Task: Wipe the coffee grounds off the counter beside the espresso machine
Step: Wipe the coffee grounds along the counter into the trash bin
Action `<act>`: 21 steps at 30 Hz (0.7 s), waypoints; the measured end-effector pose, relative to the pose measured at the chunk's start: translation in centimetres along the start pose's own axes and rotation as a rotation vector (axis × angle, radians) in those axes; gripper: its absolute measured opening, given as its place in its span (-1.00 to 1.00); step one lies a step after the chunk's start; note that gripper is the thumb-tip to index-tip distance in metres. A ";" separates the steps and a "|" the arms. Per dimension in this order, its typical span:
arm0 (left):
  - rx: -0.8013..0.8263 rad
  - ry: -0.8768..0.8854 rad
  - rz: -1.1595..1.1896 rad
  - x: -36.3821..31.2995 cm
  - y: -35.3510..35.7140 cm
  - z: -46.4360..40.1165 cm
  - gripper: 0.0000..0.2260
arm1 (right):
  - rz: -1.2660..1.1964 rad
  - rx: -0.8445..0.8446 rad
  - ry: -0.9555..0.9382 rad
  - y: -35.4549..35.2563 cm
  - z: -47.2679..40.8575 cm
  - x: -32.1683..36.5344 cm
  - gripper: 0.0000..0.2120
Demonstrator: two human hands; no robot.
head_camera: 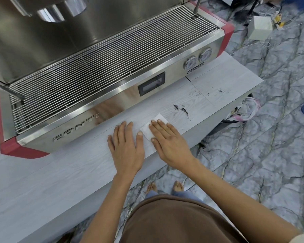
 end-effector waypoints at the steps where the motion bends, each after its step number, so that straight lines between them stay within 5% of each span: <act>1: 0.004 -0.001 -0.003 -0.3 0.2 -0.1 -0.42 | 0.007 -0.001 -0.001 0.0 -0.1 -0.4 -0.57; 21: 0.017 0.038 -0.038 -4.9 2.9 -1.8 -0.46 | 0.066 -0.048 -0.007 -2.2 -1.6 -7.9 -0.58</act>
Point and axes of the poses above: each hand's wrist, its own z-axis away from the middle knuckle, its own y-axis out of the palm, x = y × z, the point moved 6 cm from there along -z, towards the middle knuckle
